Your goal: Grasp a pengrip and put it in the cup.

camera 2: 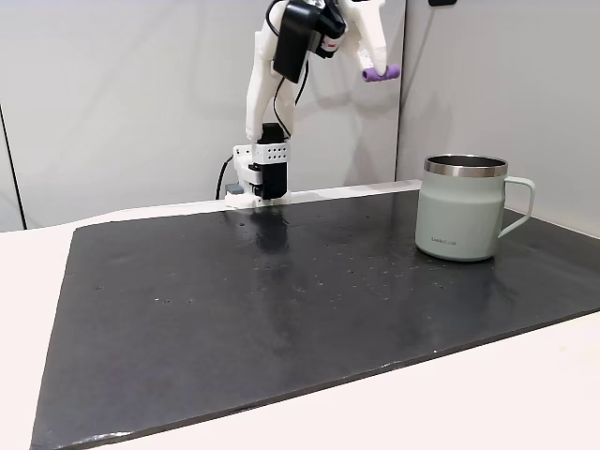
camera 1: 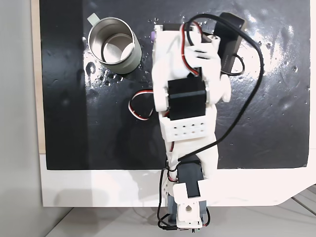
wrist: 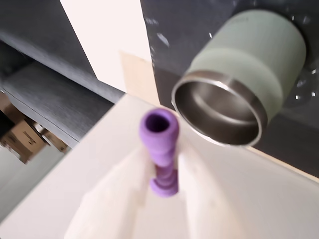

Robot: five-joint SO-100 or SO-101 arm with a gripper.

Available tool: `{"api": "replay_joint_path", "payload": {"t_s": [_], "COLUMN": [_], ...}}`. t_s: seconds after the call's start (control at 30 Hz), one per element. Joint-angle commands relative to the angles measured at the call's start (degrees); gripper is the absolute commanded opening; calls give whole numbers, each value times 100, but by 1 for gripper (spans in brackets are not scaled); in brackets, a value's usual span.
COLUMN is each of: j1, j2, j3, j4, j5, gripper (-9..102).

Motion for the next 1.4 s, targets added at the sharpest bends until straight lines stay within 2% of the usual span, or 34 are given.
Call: {"api": "replay_joint_path", "payload": {"t_s": [0.0, 0.37, 0.67, 1.03, 1.1, 1.23, 1.37], "j1": [-404, -1099, -1257, -1679, -1696, -1652, -1556], "j2": [-26, -888, -1591, -1872, -1863, -1837, -1819], "j3": [-360, -1239, -1934, -1969, -1969, -2021, -2101], "j4": [-44, -404, -853, -747, -729, -642, -554], "j5": [123, 123, 185, 105, 44, -26, 0], "gripper": [0, 0, 0, 0, 5, 28, 37]}}
